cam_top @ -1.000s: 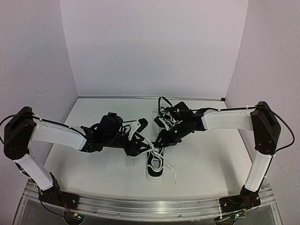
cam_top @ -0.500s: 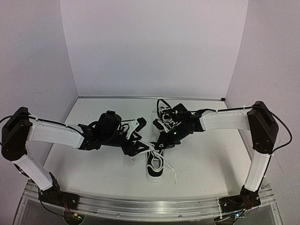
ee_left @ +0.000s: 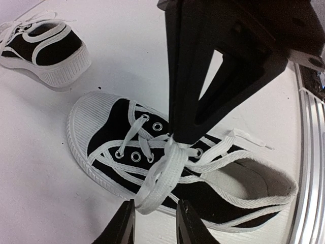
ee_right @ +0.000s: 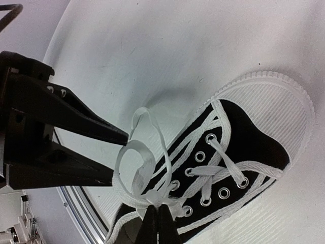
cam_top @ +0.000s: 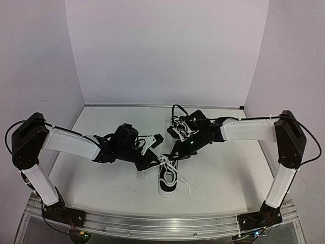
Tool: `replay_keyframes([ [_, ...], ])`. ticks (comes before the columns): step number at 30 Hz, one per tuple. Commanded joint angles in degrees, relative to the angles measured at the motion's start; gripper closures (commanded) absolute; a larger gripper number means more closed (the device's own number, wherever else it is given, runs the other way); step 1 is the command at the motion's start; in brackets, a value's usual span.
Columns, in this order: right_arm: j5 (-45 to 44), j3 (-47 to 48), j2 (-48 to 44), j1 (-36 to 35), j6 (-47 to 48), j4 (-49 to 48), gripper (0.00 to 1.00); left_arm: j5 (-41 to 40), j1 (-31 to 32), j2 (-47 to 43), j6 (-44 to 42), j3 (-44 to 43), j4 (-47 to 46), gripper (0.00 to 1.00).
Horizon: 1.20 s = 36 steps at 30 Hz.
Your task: Tie the shoes
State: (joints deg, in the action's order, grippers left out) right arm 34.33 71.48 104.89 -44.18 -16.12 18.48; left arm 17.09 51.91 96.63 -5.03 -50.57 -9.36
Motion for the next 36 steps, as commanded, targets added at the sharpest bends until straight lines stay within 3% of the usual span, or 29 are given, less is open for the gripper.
replay_keyframes([
  [1,0.2,-1.5,-3.7,-0.2,-0.1,-0.4,1.00,1.6,-0.5,-2.9,-0.3,1.6,-2.2,0.85],
  [4,0.1,-2.1,-4.4,-0.2,-0.1,-0.6,1.00,2.1,-0.5,-4.6,-0.8,3.7,-1.2,0.94],
  [8,0.9,-2.6,-4.1,-0.3,-0.3,-1.4,1.00,1.5,-0.5,-8.3,-1.6,6.8,-2.0,0.95],
  [10,1.3,-2.9,-3.7,-0.3,-0.7,-2.1,1.00,0.5,-0.5,-9.5,-2.6,6.9,-1.5,0.88],
  [12,1.8,-3.1,-3.6,-0.3,-1.1,-3.0,1.00,0.0,-0.5,-10.6,-4.1,6.4,-0.9,0.68],
  [15,2.1,-3.3,-3.7,-0.4,-1.7,-3.8,1.00,-0.7,-0.5,-11.0,-6.2,5.0,0.0,0.53],
  [22,2.4,-3.9,-3.8,-0.5,-2.5,-5.0,1.00,-0.3,-0.5,-6.7,-9.9,-0.4,0.9,0.43],
  [31,1.2,-5.0,-4.4,-0.5,-2.7,-5.3,1.00,4.4,-0.4,-0.4,-12.7,-4.6,2.5,0.46],
  [34,0.7,-5.6,-4.8,-0.5,-2.7,-5.4,1.00,5.9,-0.4,0.0,-12.8,-4.1,3.1,0.57],
  [36,0.3,-5.9,-5.1,-0.5,-2.8,-5.5,1.00,6.0,-0.4,-0.2,-12.7,-3.6,3.3,0.71],
])
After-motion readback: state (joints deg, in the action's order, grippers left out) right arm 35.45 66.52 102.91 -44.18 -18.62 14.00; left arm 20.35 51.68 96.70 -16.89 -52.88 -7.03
